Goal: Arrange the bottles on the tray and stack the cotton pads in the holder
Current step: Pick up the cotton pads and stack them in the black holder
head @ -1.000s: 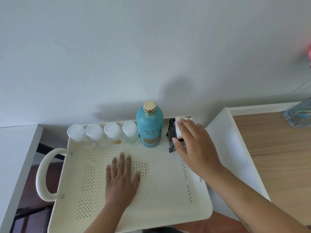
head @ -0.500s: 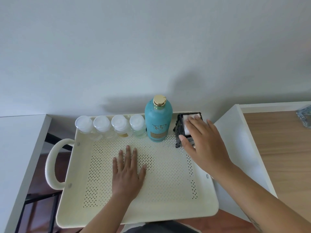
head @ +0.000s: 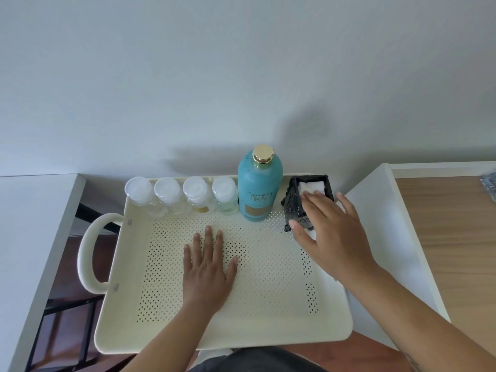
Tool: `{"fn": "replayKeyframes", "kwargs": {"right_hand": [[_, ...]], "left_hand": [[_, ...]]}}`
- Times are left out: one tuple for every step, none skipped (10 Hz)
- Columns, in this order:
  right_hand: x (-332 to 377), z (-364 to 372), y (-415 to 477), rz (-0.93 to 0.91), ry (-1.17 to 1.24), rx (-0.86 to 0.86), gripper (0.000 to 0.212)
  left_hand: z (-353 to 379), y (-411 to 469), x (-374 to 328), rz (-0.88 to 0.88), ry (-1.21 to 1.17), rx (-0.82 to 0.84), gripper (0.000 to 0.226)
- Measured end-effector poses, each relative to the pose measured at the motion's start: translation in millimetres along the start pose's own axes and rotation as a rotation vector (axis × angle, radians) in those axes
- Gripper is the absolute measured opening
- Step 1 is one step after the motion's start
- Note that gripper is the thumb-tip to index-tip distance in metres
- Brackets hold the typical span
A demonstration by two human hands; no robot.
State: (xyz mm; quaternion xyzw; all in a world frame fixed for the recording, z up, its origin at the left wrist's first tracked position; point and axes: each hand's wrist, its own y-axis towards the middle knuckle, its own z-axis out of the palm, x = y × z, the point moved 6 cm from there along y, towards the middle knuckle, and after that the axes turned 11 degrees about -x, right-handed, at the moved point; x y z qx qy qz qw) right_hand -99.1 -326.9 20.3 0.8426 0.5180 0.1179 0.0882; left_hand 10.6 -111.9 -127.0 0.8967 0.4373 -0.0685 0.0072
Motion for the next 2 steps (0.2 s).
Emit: {"fn": "replayKeyframes", "kwargs": {"right_hand": [[3,-1,1,0.005,0.055,0.036,0.059],[5,-21,5,0.056,0.180,-0.019,0.053]], "left_hand": [[0,-1,0,-0.004,-0.011,0.010,0.076],[-3,0,-1,-0.007,-0.030,0.014,0.078]]}}
